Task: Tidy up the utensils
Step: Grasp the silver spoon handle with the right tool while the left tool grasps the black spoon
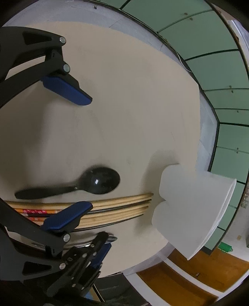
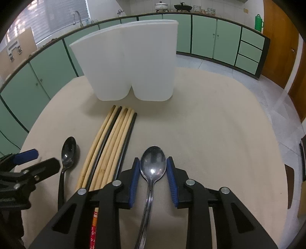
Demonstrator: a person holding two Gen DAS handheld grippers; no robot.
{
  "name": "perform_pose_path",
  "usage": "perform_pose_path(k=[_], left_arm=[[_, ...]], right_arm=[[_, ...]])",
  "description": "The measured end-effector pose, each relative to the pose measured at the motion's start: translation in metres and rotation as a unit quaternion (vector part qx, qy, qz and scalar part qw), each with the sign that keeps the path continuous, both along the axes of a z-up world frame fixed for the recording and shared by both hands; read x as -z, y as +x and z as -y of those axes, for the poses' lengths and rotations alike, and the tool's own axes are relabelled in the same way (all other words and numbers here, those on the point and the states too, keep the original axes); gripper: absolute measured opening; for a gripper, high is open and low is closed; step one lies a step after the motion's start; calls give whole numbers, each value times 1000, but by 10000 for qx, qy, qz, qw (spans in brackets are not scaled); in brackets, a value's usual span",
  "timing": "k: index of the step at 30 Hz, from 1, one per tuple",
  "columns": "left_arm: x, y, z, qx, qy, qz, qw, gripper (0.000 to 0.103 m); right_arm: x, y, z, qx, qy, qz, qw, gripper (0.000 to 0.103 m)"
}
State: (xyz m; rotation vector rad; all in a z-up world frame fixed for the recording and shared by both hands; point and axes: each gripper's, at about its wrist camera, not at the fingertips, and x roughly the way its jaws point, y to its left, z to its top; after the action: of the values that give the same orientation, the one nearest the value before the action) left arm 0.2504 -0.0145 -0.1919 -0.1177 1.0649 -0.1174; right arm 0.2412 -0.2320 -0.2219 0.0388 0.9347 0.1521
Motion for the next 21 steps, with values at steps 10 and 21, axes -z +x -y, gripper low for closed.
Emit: perform_pose_path(k=[10,21], left_arm=[[13,26,20,-44,358,-105,9993,97],[11,32,38,101,806,-45,9967,82]], right_arm=[[-5,-8,20,204,-63,56,9998,28],[-2,-6,20,238,-41,78,9997,29]])
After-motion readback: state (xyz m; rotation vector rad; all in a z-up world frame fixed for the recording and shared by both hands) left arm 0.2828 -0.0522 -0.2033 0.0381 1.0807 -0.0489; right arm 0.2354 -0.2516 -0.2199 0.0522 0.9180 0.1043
